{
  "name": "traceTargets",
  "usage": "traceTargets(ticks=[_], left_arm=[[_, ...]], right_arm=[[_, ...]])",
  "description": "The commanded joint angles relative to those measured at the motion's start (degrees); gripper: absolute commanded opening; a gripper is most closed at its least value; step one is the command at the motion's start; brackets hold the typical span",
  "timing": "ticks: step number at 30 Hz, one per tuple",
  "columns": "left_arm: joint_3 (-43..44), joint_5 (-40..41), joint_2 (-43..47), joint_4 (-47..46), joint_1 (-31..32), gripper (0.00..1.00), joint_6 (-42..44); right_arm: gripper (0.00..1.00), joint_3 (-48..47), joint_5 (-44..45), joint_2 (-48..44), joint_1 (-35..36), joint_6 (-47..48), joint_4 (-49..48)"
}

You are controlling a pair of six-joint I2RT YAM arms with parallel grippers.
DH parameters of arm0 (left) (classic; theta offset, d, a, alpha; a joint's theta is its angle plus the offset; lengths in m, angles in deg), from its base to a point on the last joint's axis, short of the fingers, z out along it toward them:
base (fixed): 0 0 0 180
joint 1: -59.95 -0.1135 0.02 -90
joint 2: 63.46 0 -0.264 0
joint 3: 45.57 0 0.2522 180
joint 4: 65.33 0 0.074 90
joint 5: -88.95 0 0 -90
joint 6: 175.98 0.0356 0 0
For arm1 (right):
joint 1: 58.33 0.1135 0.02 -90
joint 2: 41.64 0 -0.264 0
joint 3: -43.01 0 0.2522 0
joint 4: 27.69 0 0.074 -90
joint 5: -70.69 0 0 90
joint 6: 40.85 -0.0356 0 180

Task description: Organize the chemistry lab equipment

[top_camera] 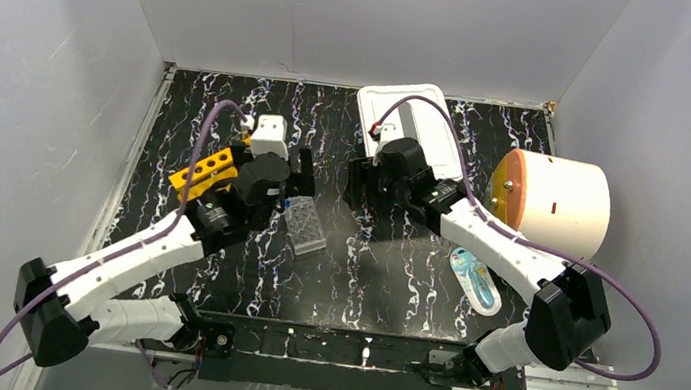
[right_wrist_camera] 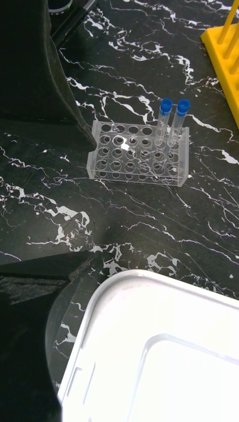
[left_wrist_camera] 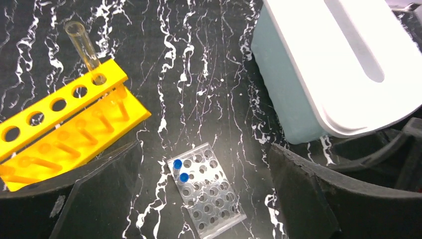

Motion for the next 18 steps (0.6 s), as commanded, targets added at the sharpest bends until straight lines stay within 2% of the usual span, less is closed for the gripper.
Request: traceTargets(ticks=[1,4,5,10,13,18], left_arm=[[9.2,-1.8,5.1,20.4,0.4,0.98,-4.0],[15.0,-0.2,7.7,31.4,0.3,0.98,-9.0],[16.7,0.3,9.0,34.4,0.3,0.98,-10.2],[23.9,2.3,16.5,45.2,0.4,0.98,-12.4],[28.7,1.9,19.3,48.3,0.3,0.98,-8.5],[39.2,4.5,19.0,53.7,0.3,0.98,-4.1]], right_arm=[[0.85,-6.1,3.3,-4.8,-0.2,0.5,3.6],[0.97,-8.1,9.0,-7.6,-0.1,0.6,8.9],[0.98,-8.6,11.6,-8.7,-0.2,0.3,11.5],[0.99,-10.7,20.8,-15.7,-0.1,2.8,18.2],[0.99,-12.0,26.5,-21.1,-0.1,3.8,20.8],[0.99,-16.3,31.9,-29.3,-0.1,7.2,22.4]])
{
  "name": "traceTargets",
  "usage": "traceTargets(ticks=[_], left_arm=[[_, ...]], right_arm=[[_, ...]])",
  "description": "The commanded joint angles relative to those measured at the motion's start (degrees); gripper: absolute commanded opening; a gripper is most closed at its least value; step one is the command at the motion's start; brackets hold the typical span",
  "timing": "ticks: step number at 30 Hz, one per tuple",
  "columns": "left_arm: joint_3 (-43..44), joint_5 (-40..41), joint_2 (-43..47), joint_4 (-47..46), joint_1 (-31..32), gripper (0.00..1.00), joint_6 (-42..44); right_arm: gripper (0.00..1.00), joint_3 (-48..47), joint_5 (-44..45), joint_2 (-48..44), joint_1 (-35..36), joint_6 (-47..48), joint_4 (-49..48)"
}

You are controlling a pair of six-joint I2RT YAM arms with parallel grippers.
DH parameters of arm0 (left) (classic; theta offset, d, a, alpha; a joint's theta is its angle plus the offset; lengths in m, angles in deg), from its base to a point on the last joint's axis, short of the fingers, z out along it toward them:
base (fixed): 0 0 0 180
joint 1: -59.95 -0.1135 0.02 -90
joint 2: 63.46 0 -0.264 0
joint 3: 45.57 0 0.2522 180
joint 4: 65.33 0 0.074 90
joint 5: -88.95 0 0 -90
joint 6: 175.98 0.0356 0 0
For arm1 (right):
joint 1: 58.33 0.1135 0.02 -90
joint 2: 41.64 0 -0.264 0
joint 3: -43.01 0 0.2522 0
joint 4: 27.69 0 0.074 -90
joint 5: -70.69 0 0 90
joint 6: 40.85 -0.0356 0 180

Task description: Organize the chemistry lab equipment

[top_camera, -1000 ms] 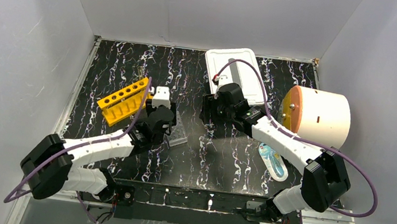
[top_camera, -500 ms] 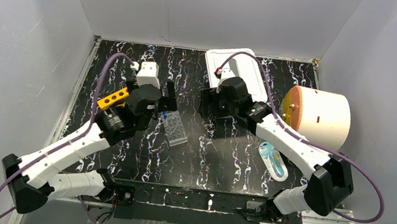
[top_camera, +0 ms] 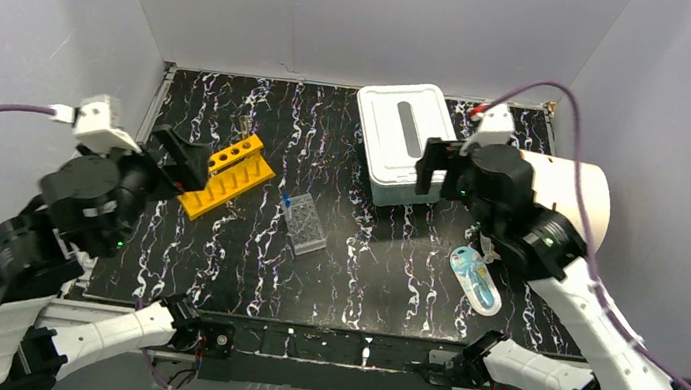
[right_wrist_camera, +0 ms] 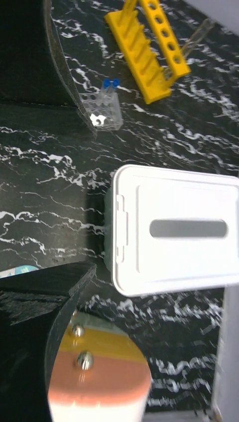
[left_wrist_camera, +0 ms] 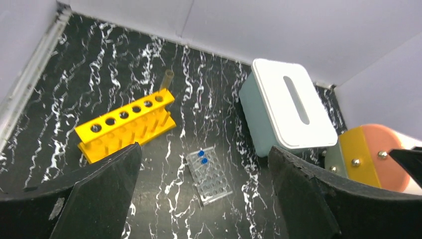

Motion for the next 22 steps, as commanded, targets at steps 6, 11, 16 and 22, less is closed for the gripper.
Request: traceTargets(ticks=[6,11,16,22], left_arm=[[13.0,2.5,-0.1,6.7,0.3,0.98,8.0],[13.4,1.9,0.5,7.1,0.2,0.98,7.9],[12.4,2.8,1.1,6.5,0.2,0.98,8.5],[9.7,3.1,1.9,3.2,0.3,0.98,10.7]], right_arm=[[0.99,-11.7,13.7,-7.3,-0.1,10.0,3.4],[0.99,-11.8,14.5,-8.6,-0.2,12.0,1.4],[0.99,-9.5,13.1,-10.0,-0.1,11.8,0.1],[0.99,-6.5,12.7,-10.9,-0.2,11.7,-1.7]])
